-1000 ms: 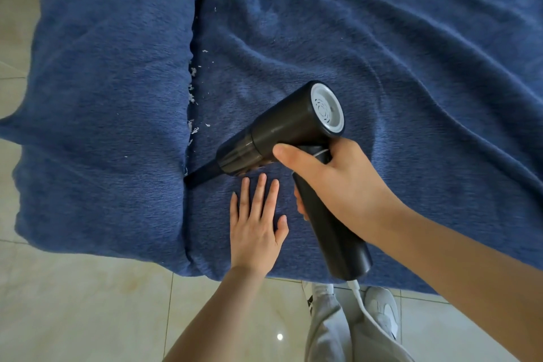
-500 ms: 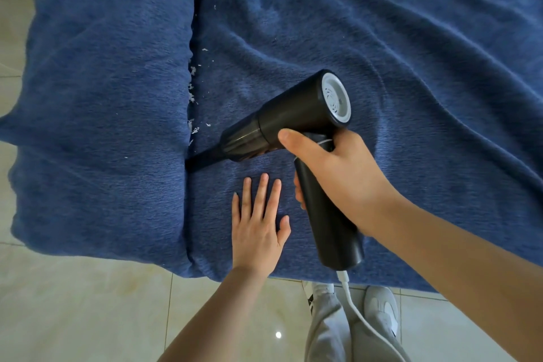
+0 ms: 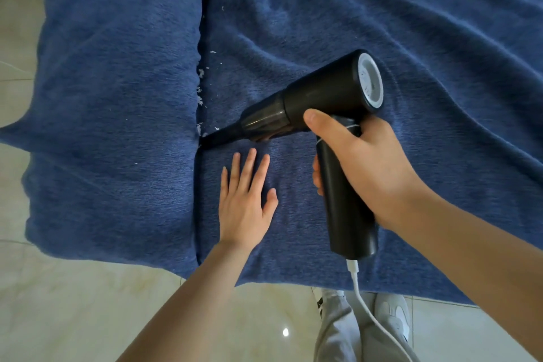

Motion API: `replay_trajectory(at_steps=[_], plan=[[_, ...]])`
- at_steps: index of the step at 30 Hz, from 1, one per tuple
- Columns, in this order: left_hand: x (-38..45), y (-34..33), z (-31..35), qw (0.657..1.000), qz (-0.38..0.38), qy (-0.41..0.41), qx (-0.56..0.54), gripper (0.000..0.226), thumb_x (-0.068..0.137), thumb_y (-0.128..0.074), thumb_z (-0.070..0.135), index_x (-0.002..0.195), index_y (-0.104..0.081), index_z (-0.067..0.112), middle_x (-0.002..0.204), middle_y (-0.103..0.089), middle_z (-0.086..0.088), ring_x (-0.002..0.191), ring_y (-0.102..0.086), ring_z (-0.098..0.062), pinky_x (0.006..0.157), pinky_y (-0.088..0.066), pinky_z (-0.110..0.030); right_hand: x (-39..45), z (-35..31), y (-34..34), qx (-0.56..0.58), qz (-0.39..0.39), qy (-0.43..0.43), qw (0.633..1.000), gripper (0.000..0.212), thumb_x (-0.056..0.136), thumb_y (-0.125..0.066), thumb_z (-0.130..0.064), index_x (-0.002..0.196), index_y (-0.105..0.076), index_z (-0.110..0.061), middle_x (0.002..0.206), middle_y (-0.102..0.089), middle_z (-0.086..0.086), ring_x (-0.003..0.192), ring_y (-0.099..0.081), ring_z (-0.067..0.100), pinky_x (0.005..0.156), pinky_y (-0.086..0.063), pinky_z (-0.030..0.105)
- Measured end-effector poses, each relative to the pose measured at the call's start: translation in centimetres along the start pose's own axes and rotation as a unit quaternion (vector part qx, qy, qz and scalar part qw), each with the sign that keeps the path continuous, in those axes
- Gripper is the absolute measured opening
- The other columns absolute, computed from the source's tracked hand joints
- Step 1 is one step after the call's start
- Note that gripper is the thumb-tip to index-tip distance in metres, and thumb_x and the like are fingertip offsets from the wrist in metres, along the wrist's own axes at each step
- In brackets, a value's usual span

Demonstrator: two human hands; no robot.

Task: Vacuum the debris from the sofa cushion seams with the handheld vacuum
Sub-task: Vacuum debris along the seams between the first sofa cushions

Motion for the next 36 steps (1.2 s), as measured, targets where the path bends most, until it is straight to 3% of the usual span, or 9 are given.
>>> replay_trajectory(at_steps=[8, 16, 25, 29, 34, 36], plan=[[1.3, -0.7, 0.3, 1.000, 0.005, -0.014, 0.020, 0.061, 0.096, -0.032, 0.042, 0.154, -0.025, 0.024, 0.162, -0.020, -0.004, 0.150, -0.010, -0.030, 0.121, -0.010, -0.051, 1.2, 0.6, -1.2, -0.042, 0.004, 0.002, 0.999, 0.034, 0.080, -0.070, -0.048, 0.070, -0.065, -0.017, 0.062, -0.069, 0.006, 0.059, -0.069, 0.020, 0.062, -0.058, 0.036], [1.2, -0.6, 0.4, 1.000, 0.002, -0.014, 0.026, 0.061, 0.097, -0.033, 0.043, 0.154, -0.024, 0.024, 0.162, -0.018, -0.004, 0.150, -0.009, -0.030, 0.120, -0.013, -0.051, 0.3, -0.7, -0.2, -0.032, 0.016, 0.002, 0.999, 0.035, 0.082, -0.070, -0.041, 0.067, -0.063, -0.011, 0.059, -0.067, 0.014, 0.048, -0.066, 0.023, 0.049, -0.053, 0.029], [1.2, -0.6, 0.5, 1.000, -0.011, -0.014, 0.018, 0.060, 0.097, -0.032, 0.044, 0.154, -0.025, 0.025, 0.162, -0.017, -0.003, 0.151, -0.008, -0.029, 0.120, -0.015, -0.052, 0.0, -3.0, 1.6, -0.040, 0.061, 0.021, 0.997, 0.042, 0.084, -0.068, -0.042, 0.072, -0.063, -0.002, 0.058, -0.067, 0.015, 0.050, -0.068, 0.026, 0.056, -0.060, 0.039], [1.3, -0.8, 0.4, 1.000, -0.005, -0.010, 0.018, 0.061, 0.096, -0.034, 0.043, 0.153, -0.025, 0.027, 0.162, -0.018, -0.002, 0.150, -0.009, -0.030, 0.120, -0.015, -0.052, 1.6, -2.8, -0.3, -0.036, 0.056, 0.023, 0.997, 0.040, 0.084, -0.069, -0.042, 0.074, -0.064, -0.004, 0.062, -0.069, 0.017, 0.048, -0.068, 0.022, 0.051, -0.054, 0.030], [1.3, -0.7, 0.3, 1.000, 0.006, -0.017, 0.013, 0.060, 0.096, -0.036, 0.041, 0.152, -0.026, 0.026, 0.161, -0.022, -0.004, 0.150, -0.011, -0.031, 0.120, -0.014, -0.052, 3.0, -2.4, -2.5, -0.075, 0.041, 0.042, 0.995, 0.048, 0.080, -0.066, -0.052, 0.070, -0.064, -0.005, 0.061, -0.069, 0.012, 0.061, -0.068, 0.024, 0.074, -0.059, 0.050], [1.3, -0.7, 0.4, 1.000, 0.004, -0.018, 0.015, 0.060, 0.095, -0.037, 0.041, 0.152, -0.025, 0.026, 0.161, -0.022, -0.004, 0.150, -0.011, -0.031, 0.120, -0.014, -0.052, 2.8, -2.1, -2.6, -0.081, 0.035, 0.032, 0.996, 0.046, 0.081, -0.066, -0.051, 0.070, -0.064, -0.006, 0.061, -0.069, 0.012, 0.061, -0.068, 0.023, 0.075, -0.058, 0.050]])
Point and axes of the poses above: each hand's wrist, its own x-axis towards the middle knuckle, its own y-axis out of the back of the hand, z = x × y, the point moved 10 cm from there along x, towards the middle knuckle
